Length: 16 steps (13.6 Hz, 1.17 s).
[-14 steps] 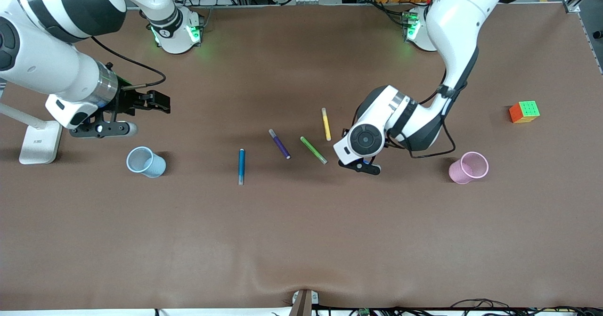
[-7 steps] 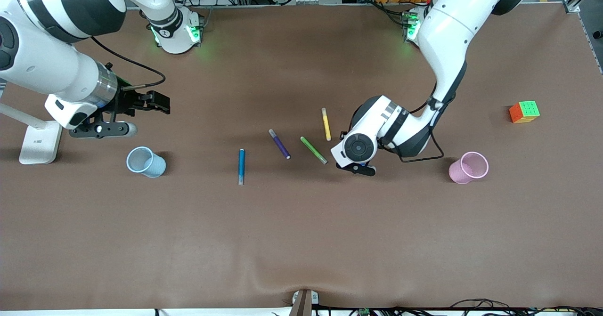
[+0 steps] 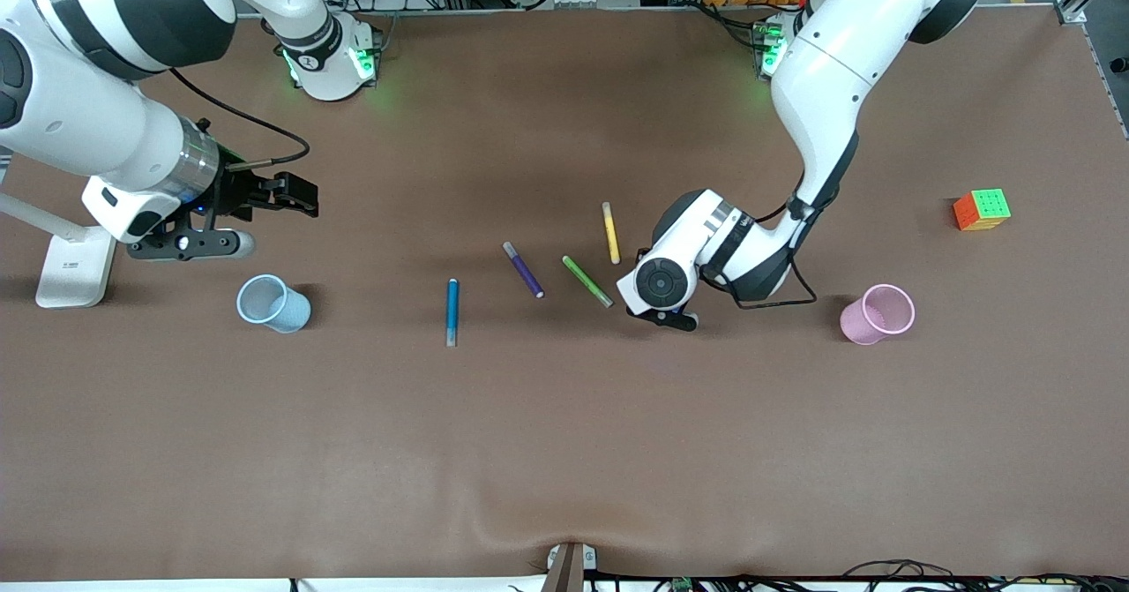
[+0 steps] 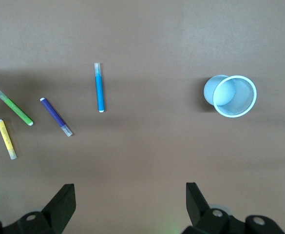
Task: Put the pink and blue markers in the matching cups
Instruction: 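Lower the left gripper over the pink marker and close on it, then lift the pink marker toward the pink cup while the right gripper grasps blue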
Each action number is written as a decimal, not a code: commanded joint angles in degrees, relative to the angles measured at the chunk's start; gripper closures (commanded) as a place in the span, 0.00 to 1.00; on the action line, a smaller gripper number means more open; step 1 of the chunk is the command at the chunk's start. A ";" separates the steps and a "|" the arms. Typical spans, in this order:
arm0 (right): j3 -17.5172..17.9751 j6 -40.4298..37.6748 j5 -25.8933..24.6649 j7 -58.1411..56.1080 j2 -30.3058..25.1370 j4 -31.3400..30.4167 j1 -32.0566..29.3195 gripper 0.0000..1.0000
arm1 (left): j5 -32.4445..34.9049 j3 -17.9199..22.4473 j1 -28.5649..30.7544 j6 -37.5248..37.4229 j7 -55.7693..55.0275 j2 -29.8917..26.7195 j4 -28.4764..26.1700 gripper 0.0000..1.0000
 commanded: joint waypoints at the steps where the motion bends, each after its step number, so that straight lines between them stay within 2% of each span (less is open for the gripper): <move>1: 0.11 1.24 0.62 0.82 1.36 0.31 0.31 0.00 | 2.31 0.44 -0.68 3.16 0.75 1.61 0.58 0.48; 2: 0.11 1.42 0.71 0.82 1.46 0.31 0.48 0.00 | 2.32 0.44 -0.77 3.16 0.75 1.70 0.58 0.51; 5: 0.11 2.38 0.80 0.91 1.81 0.31 0.75 0.00 | 2.32 0.35 -0.60 3.08 0.75 1.27 -0.21 0.73; 6: 0.20 2.56 0.80 0.91 2.16 0.31 1.19 0.00 | 2.32 0.35 -0.68 3.08 0.75 1.18 -0.21 0.74; 7: 0.20 2.91 0.80 0.91 2.42 0.31 1.62 0.00 | 2.32 0.35 -0.68 2.90 0.75 1.18 -0.21 0.79; 9: 0.20 3.44 0.80 2.05 3.74 0.40 2.33 0.00 | 2.40 0.35 -0.60 2.64 1.01 0.91 -0.21 0.99; 11: 0.20 5.72 0.89 2.23 5.14 0.75 4.08 0.00 | 2.40 0.27 0.19 2.29 2.85 -0.83 0.40 1.00; 13: 0.20 7.91 0.89 5.29 7.33 0.92 6.54 0.00 | 2.49 0.53 1.59 0.37 5.13 -6.00 1.63 1.00; 16: 0.20 12.75 0.80 7.06 11.37 1.19 9.27 0.00 | 2.49 0.44 9.14 -2.20 13.91 -13.13 1.64 1.00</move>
